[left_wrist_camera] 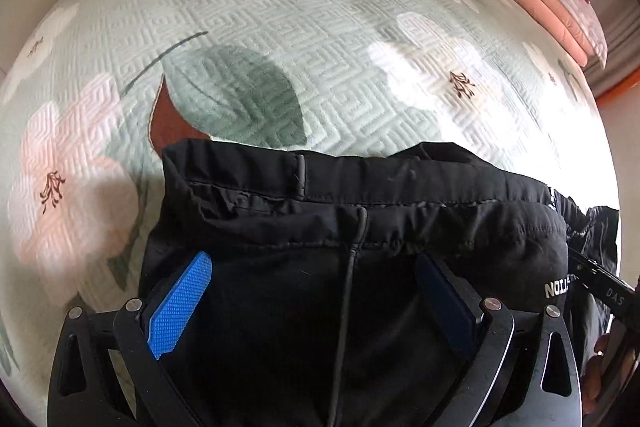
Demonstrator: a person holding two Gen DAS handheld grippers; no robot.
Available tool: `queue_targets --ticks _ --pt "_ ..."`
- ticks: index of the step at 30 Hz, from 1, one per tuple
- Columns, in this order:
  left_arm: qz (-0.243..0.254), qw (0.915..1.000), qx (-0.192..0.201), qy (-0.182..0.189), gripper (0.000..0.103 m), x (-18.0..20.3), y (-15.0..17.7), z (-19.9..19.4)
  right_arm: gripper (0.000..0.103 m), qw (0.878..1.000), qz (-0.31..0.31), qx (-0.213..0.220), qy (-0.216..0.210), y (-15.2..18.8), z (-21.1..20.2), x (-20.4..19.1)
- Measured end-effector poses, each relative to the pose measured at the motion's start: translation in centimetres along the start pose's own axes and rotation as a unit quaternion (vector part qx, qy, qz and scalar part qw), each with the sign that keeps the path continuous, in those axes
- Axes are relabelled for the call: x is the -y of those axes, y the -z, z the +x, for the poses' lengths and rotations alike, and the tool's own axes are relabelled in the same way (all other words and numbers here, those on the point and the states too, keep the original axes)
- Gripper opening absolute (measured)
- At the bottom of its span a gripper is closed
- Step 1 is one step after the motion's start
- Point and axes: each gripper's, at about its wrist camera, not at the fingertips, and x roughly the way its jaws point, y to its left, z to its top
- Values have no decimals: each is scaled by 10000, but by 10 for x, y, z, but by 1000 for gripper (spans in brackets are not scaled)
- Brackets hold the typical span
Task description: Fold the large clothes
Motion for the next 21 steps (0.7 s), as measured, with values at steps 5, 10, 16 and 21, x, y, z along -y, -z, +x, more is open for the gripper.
queue_targets --ticks 5,10,16,21 --pt "71 9999 73 45 101 0 1 -7 38 9999 -86 -19 -49 0 -8 1" --pt "121 9985 316 425 101 0 23 -61 46 9973 -23 465 -562 19 -69 4" --pt "605 9956 568 433 101 17 78 -110 46 9971 -563 513 27 85 -111 0" --pt "568 9975 348 244 101 19 119 -94 46 9977 -512 65 434 120 -87 20"
